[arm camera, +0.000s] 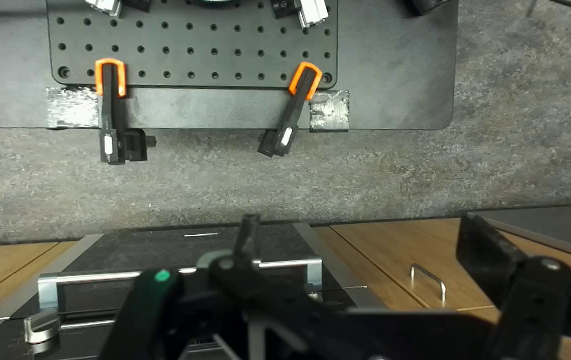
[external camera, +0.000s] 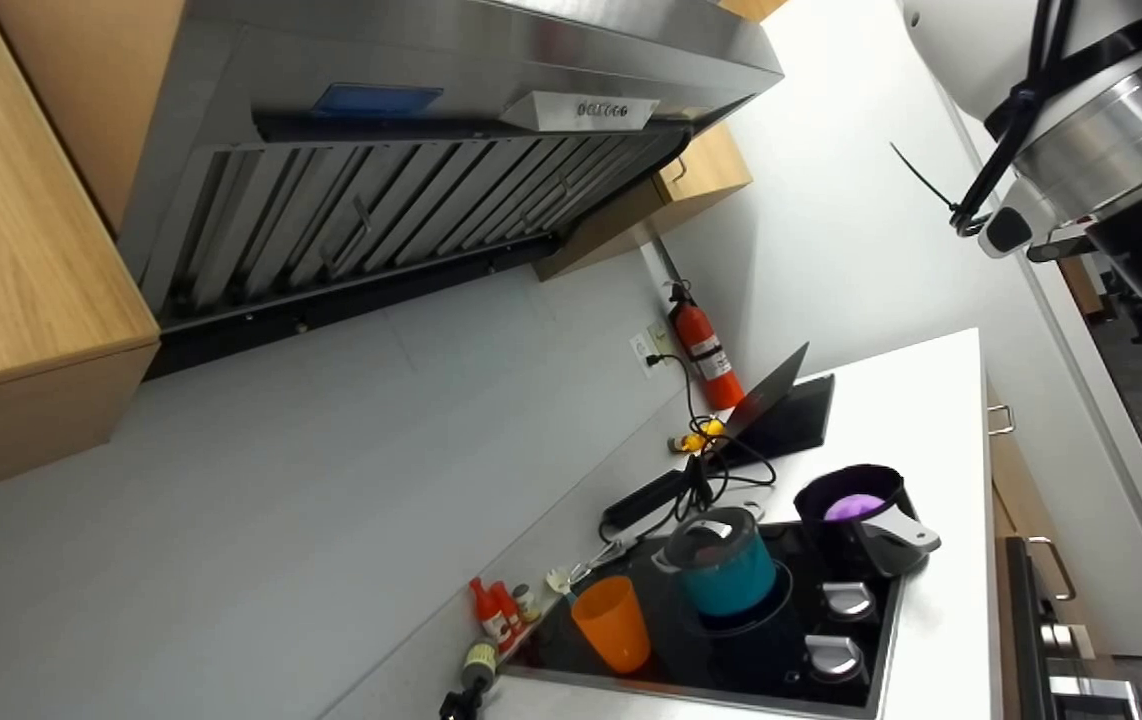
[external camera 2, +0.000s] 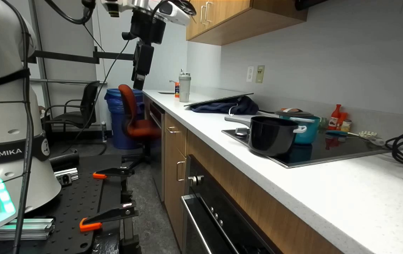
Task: Take the lid on the blue pot and place it on the black pot
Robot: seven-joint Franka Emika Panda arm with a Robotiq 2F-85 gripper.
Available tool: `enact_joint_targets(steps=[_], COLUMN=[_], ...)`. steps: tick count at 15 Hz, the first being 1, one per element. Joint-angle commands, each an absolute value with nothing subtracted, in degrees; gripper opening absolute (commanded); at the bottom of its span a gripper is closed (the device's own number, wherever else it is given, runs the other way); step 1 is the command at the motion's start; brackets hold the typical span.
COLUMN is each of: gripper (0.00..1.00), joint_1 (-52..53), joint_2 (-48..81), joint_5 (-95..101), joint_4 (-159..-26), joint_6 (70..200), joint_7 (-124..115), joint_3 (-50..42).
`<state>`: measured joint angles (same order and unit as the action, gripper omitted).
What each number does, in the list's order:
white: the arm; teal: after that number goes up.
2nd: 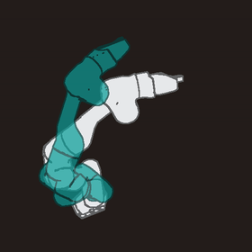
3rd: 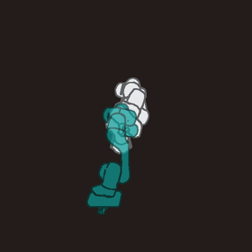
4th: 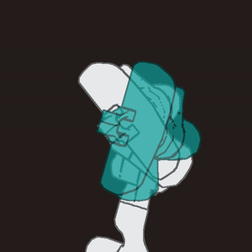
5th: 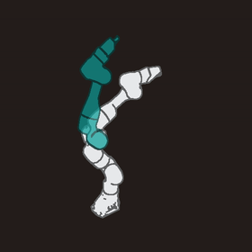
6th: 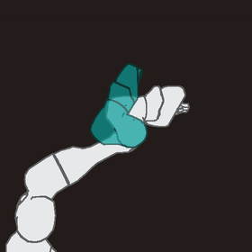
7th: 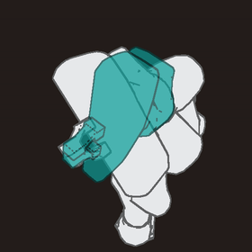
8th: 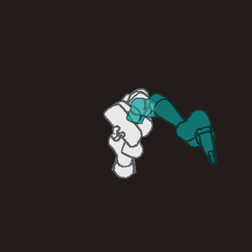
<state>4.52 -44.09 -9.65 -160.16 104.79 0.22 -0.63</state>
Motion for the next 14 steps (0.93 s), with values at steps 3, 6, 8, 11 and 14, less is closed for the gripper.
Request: enact_joint_targets(steps=[3,6,8,11,14], gripper=[1.00,1.00,1.00,1.00,1.00], joint_1=[3.7,3.2,3.4,3.5,3.3], joint_2=[-43.4,-42.3,-41.6,-40.4,-39.5], joint_5=[-9.5,-8.2,-7.6,-6.2,-4.2], joint_4=[-159.8,-159.1,-158.7,-158.0,-157.3], joint_6=[105.3,107.0,108.9,113.6,119.4], joint_7=[0.6,0.0,-0.6,-1.4,-2.3], joint_3=[0.1,0.9,1.9,3.5,4.9])
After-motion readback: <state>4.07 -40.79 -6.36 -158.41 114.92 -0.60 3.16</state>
